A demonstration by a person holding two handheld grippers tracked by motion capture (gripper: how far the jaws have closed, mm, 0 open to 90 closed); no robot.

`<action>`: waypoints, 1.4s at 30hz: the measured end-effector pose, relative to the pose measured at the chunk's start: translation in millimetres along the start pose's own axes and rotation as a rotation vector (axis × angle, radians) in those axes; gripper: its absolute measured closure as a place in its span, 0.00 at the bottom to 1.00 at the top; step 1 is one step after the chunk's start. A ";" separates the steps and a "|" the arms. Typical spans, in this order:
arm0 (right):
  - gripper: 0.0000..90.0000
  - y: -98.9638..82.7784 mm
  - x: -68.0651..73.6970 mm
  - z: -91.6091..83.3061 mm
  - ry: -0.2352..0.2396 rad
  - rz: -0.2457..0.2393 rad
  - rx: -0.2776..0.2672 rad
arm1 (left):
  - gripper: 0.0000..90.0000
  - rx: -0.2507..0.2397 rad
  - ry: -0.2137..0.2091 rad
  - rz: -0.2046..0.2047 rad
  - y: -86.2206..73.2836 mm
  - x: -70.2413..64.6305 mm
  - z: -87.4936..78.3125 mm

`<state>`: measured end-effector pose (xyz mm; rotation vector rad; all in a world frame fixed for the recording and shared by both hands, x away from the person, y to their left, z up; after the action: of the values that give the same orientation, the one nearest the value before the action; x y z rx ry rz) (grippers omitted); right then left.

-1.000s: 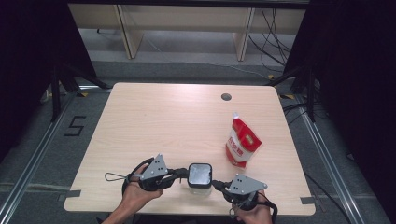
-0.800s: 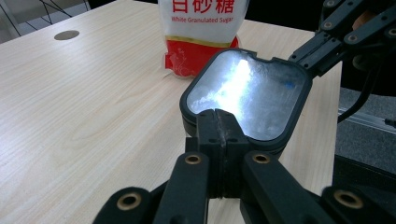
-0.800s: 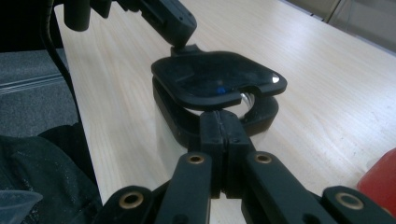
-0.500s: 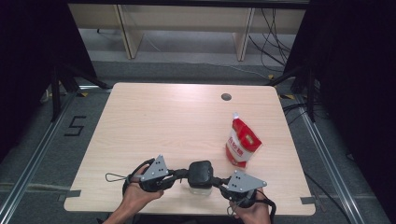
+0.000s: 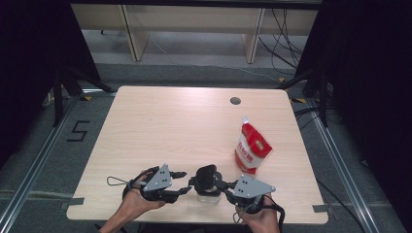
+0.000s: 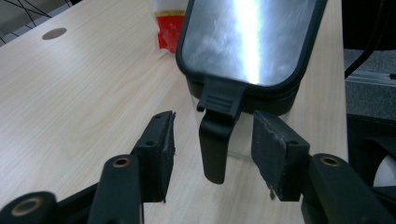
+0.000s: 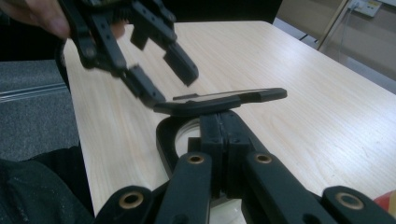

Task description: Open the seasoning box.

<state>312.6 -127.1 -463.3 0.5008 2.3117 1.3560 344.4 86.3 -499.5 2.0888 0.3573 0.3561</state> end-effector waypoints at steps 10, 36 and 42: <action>1.00 9.4 1.1 3.1 0.003 -0.012 -0.012 | 0.62 0.031 -0.046 -0.029 -18.1 -1.2 17.7; 1.00 37.1 13.6 22.3 0.026 -0.056 -0.037 | 0.82 0.047 -0.004 -0.031 -20.8 -3.5 20.0; 1.00 42.1 16.6 28.3 0.038 -0.057 -0.042 | 0.82 0.051 0.009 -0.039 -20.8 -4.3 19.7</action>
<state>317.2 -78.7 -441.4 0.3965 2.3048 1.3955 345.8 79.9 -527.7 2.1278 0.4153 0.3363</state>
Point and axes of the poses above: each handheld gripper's, and its own axes: z roughly forward along the jaws, y roughly out of its top, x roughly to its left, the point moved 5 cm from there along z, roughly forward along the jaws, and after that the axes turned 1 degree about x, right-handed, at the moved point
